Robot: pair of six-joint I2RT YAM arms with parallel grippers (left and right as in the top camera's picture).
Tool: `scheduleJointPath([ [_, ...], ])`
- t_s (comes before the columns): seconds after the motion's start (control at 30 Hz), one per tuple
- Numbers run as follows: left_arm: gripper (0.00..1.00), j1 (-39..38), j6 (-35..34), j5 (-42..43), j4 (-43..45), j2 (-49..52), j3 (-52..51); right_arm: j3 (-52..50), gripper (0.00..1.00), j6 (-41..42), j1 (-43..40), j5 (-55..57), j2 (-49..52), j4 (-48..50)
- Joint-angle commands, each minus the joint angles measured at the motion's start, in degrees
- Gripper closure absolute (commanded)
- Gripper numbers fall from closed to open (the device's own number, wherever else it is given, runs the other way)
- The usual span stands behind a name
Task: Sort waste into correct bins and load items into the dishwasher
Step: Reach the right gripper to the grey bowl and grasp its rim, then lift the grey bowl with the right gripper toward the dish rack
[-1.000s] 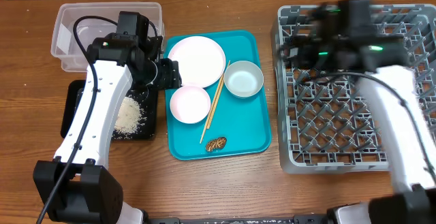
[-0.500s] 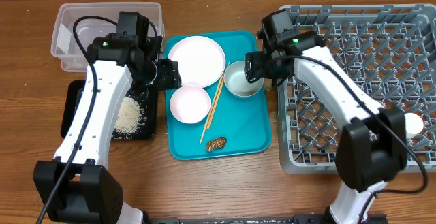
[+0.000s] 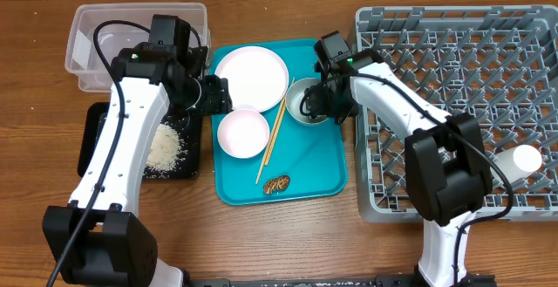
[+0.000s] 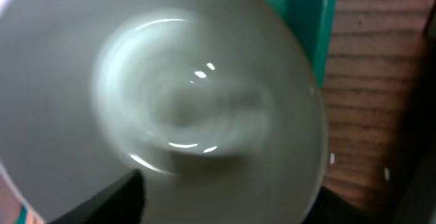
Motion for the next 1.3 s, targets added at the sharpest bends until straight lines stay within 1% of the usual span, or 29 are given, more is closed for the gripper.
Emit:
scheduleJointPath([
  [0.0, 0.27, -0.2, 1.1, -0.3, 0.0, -1.0, 1.0, 0.4, 0.42, 0.1, 0.2, 0.8, -0.3, -1.1],
  [0.1, 0.27, -0.2, 1.1, -0.3, 0.0, -1.0, 1.0, 0.4, 0.45, 0.1, 0.1, 1.6, -0.3, -2.7],
  [0.13, 0.27, -0.2, 1.1, -0.3, 0.0, -1.0, 1.0, 0.4, 0.51, 0.1, 0.1, 2.3, -0.3, -3.1],
  [0.17, 0.27, -0.2, 1.1, -0.3, 0.0, -1.0, 1.0, 0.4, 0.53, 0.1, 0.1, 2.3, -0.3, -3.2],
  [0.23, 0.27, -0.2, 1.1, -0.3, 0.0, -1.0, 1.0, 0.4, 0.62, 0.5, 0.1, 2.3, -0.3, -3.2],
  [0.3, 0.27, -0.2, 1.1, -0.3, 0.0, -1.0, 1.0, 0.4, 0.67, 1.7, 0.0, 2.5, -0.3, -3.2],
  [0.33, 0.28, -0.2, 1.1, -0.3, 0.0, -1.0, 1.0, 0.4, 0.71, 1.8, 0.0, 2.5, -0.3, -3.2],
  [0.43, 0.27, -0.2, 1.1, -0.3, 0.0, -1.0, 1.0, 0.4, 0.77, 3.2, 0.0, 2.9, -0.3, -3.2],
  [0.53, 0.27, -0.2, 1.1, -0.3, -0.2, -1.0, 1.0, 0.5, 0.8, 4.4, 0.0, 2.9, -0.3, -3.5],
  [0.63, 0.27, -0.2, 1.1, -0.3, -0.2, -1.0, 1.0, 0.9, 0.81, 4.4, 0.0, 2.9, -0.3, -4.0],
  [0.67, 0.27, -0.2, 1.1, -0.3, -0.2, -1.0, 1.0, 1.2, 0.83, 4.4, 0.0, 2.9, -0.3, -4.5],
  [0.77, 0.27, -0.2, 1.1, -0.3, -0.2, -1.0, 1.0, 2.7, 0.94, 4.4, 0.0, 2.9, -0.5, -6.1],
  [0.8, 0.27, -0.2, 1.1, -0.3, -0.2, -1.0, 1.0, 3.3, 0.96, 4.4, 0.0, 2.9, -0.6, -6.5],
  [1.03, 0.27, -0.2, 1.1, -0.3, -0.2, -1.0, 1.0, 9.4, 0.96, 4.4, -0.5, 2.9, -3.6, -10.6],
  [1.13, 0.27, -0.2, 1.1, -0.3, -0.2, -1.0, 1.0, 12.3, 0.96, 4.3, -1.6, 3.0, -6.6, -12.4],
  [1.27, 0.27, -0.2, 1.1, -0.3, -0.3, -1.0, 1.0, 14.8, 0.96, 4.0, -3.7, 7.1, -12.1, -14.1],
])
